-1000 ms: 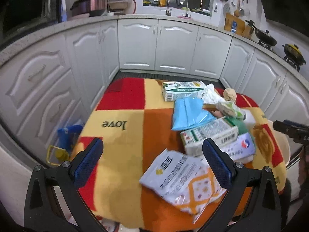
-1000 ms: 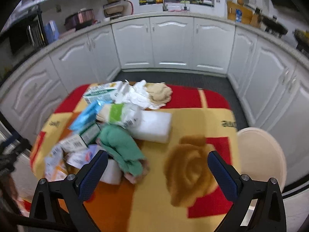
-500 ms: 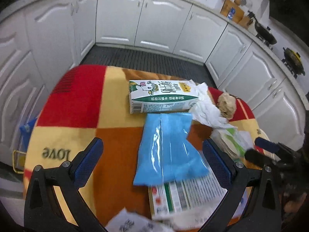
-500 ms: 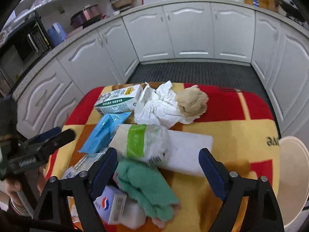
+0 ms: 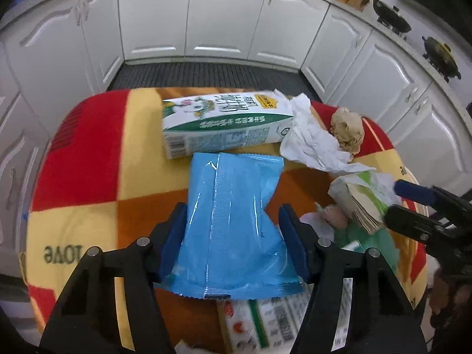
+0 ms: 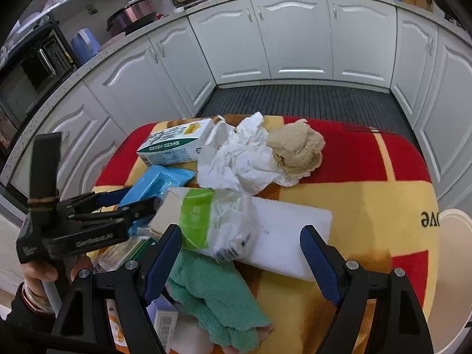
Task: Collect trash
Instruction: 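Lower the left gripper onto the blue wrapper and close it, then carry the blue wrapper with the left gripper while the right gripper drops a green-labelled bag into the bin, then open the left gripper over the bin and return to the table, then grasp the white tissue with the left gripper while the right gripper grasps the beige cloth, then carry the beige cloth to the bin with the right gripper and release it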
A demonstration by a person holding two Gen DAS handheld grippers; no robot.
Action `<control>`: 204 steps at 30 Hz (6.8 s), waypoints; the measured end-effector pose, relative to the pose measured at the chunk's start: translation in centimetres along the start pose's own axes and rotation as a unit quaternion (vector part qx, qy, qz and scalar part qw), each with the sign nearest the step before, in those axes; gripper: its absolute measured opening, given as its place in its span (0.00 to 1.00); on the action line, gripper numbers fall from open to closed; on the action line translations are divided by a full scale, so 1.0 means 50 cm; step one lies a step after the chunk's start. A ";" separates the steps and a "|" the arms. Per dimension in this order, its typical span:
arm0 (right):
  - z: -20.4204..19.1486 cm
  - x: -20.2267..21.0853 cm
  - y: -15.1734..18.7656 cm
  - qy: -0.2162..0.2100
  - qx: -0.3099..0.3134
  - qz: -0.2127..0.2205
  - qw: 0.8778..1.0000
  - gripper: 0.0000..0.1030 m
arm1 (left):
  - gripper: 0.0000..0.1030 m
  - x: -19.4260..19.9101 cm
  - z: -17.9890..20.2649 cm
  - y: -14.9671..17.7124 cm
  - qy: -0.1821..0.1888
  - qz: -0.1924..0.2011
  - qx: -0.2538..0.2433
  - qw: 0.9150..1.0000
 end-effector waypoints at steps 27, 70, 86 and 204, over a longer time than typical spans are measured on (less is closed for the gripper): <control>0.062 0.196 0.070 -0.017 -0.019 0.100 0.995 0.30 | 0.48 0.185 0.173 0.062 0.014 0.078 -0.053 0.995; 0.624 0.251 0.329 0.190 -0.194 0.040 0.962 0.63 | 0.67 -0.167 0.762 0.098 0.108 -0.047 -0.173 0.978; 0.557 0.254 0.312 0.168 -0.173 0.049 0.969 0.68 | 0.67 -0.083 0.678 0.098 0.090 -0.018 -0.148 0.985; 0.145 0.244 0.137 -0.037 -0.022 0.116 0.992 0.22 | 0.08 0.184 0.324 0.048 -0.038 0.093 -0.053 0.993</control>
Point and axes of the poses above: each gripper's, at about its wrist camera, not at the fingertips, and x roughly against the way its jaws point, z to its right, y to its underside, the point moved 3 cm from there along -x, roughly the way its jaws point, and after that the axes turned 7 degrees about y, right-handed, at the moved point
